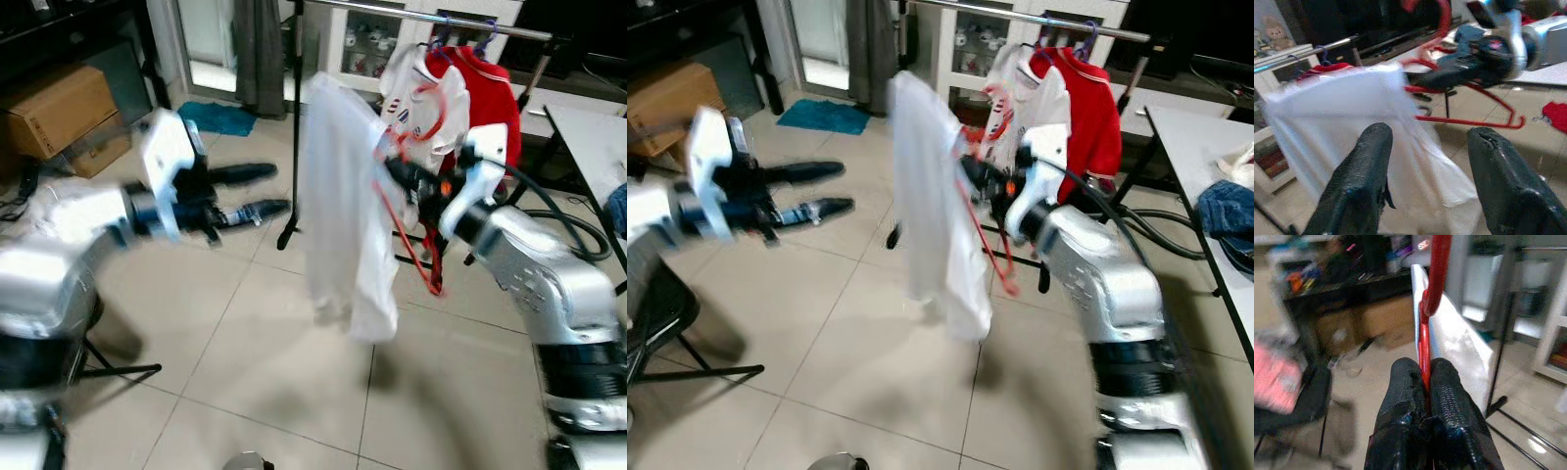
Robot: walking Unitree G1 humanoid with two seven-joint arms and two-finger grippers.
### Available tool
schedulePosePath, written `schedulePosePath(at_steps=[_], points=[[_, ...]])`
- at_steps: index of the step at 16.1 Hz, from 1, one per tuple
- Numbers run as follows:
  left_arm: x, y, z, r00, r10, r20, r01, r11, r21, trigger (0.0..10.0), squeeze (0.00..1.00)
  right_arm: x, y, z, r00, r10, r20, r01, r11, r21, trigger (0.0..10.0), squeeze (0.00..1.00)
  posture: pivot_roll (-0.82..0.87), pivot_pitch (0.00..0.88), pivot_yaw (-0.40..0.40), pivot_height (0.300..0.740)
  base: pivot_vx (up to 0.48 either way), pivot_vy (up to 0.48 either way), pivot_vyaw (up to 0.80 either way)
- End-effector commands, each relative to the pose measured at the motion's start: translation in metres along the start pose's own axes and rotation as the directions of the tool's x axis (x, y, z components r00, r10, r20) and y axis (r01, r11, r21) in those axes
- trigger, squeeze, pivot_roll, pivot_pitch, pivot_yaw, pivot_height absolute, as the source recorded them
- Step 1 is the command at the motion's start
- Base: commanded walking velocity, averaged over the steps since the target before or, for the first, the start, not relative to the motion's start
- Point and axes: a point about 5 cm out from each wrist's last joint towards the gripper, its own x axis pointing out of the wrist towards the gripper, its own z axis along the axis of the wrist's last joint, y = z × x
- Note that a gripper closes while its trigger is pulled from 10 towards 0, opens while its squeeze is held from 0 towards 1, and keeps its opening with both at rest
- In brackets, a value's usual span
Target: Hang hanger
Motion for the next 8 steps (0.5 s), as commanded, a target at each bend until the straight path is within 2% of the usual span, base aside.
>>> schedulePosePath(at_steps=[1,2,4,5,8], points=[[-0.006,0.008,0.01,0.999,-0.025,-0.021,0.026,0.999,0.034,10.0,0.06,-0.005,0.007,0.011,0.994,0.103,0.021,-0.101,0.991,-0.087,10.0,0.0,0.11,0.0,-0.044,0.74,0.0,0.0,0.0],[-0.011,0.012,0.014,0.994,-0.084,-0.075,0.087,0.995,0.046,10.0,0.0,-0.01,0.008,0.012,0.984,0.174,-0.027,-0.176,0.975,-0.139,10.0,0.0,0.11,0.0,-0.04,0.74,0.0,0.0,0.0],[-0.015,0.02,0.014,0.98,-0.135,-0.15,0.145,0.988,0.059,10.0,0.0,-0.017,0.01,0.015,0.96,0.259,-0.11,-0.277,0.935,-0.222,10.0,0.0,0.11,0.0,-0.033,0.74,0.0,0.0,0.0],[-0.016,0.028,0.014,0.97,-0.17,-0.173,0.182,0.982,0.054,10.0,0.0,-0.022,0.012,0.017,0.94,0.295,-0.171,-0.334,0.901,-0.277,10.0,0.0,0.11,0.0,-0.028,0.74,0.0,0.0,0.0],[-0.012,0.033,0.011,0.951,-0.237,-0.197,0.248,0.968,0.033,10.0,0.0,-0.026,0.019,0.018,0.907,0.346,-0.239,-0.411,0.85,-0.33,10.0,0.0,0.1,0.0,-0.021,0.74,0.0,0.0,0.0]])
